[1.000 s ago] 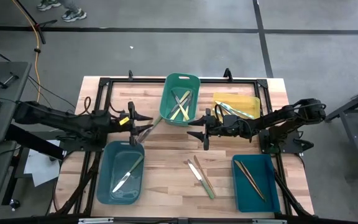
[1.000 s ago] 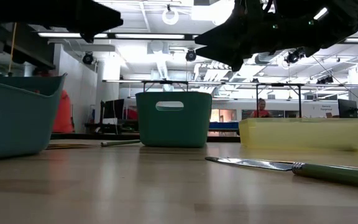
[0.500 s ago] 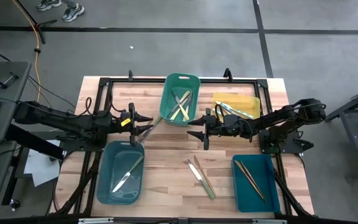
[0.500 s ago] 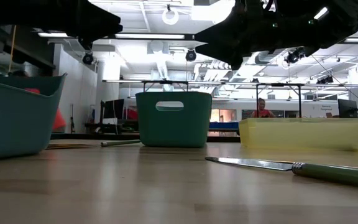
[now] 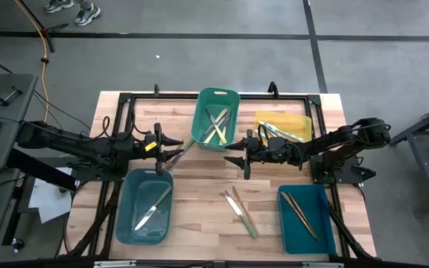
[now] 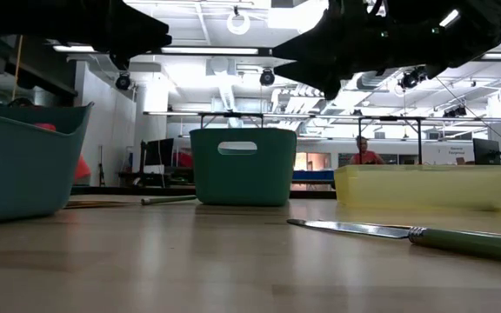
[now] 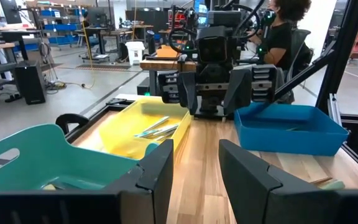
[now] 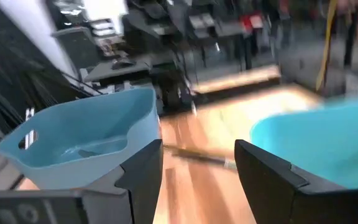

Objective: Sort silverware by color (type)
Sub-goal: Put the gold knife into the right blue bin

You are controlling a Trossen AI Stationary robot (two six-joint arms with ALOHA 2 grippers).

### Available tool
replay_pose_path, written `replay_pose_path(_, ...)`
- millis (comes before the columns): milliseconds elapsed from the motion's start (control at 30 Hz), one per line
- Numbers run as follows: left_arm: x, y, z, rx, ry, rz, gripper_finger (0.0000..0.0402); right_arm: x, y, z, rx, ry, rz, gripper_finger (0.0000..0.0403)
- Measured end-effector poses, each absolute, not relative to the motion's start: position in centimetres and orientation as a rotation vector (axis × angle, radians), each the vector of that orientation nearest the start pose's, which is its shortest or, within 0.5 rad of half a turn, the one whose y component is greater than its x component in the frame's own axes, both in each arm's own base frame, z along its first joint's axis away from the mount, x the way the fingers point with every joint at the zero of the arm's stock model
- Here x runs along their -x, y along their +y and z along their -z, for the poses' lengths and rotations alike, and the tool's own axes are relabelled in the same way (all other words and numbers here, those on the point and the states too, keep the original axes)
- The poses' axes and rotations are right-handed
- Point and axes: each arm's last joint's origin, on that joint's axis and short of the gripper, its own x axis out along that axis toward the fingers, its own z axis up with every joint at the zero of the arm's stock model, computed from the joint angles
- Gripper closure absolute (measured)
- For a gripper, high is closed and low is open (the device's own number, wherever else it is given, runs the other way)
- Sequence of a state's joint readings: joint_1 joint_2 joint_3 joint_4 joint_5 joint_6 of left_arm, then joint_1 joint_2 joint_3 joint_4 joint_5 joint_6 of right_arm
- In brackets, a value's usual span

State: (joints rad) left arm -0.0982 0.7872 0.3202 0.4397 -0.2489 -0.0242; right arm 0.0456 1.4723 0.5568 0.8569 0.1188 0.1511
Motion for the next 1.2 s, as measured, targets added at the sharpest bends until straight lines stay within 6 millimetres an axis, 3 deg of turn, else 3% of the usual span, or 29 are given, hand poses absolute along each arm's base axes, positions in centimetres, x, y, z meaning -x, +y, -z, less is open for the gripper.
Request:
replay_pose_path(100, -17.5, -1.0, -23.1, 0.019, 0.026, -0.151, 0.0282, -29.5, 1.0, -20.4, -0.276, 0.178, 0.115, 0.0208)
replay_pose_path(233, -17.5, -1.0, -23.0, 0.017, 0.037, -0.151, 0.0282, -31.0, 2.0, -21.6, -0.326, 0.564, 0.211, 0.0208)
replay_pose_path(333, -17.5, -1.0, -22.9, 0.015, 0.048, -0.152, 0.0282, -31.3, 3.6, -21.7, -0.370, 0.823, 0.288, 0.0208)
replay_pose_path(533, -17.5, -1.0, -22.8, 0.013, 0.058, -0.152, 0.0282, -31.2, 8.0, -21.1, -0.526, 1.135, 0.321, 0.0208)
replay_pose_path(800, -17.5, -1.0, -22.9, 0.018, 0.053, -0.152, 0.0282, -30.7, 13.0, -17.8, -0.736, 1.264, 0.429, 0.0208)
replay_pose_path(1000, -17.5, -1.0, -22.8, 0.039, 0.053, -0.152, 0.0282, -31.2, 14.1, -15.6, -0.792, 1.339, 0.465, 0.0208)
replay_pose_path(1200, -17.5, -1.0, -22.8, 0.039, 0.053, -0.152, 0.0282, -33.1, 14.9, -15.1, -0.726, 1.376, 0.411, 0.0208)
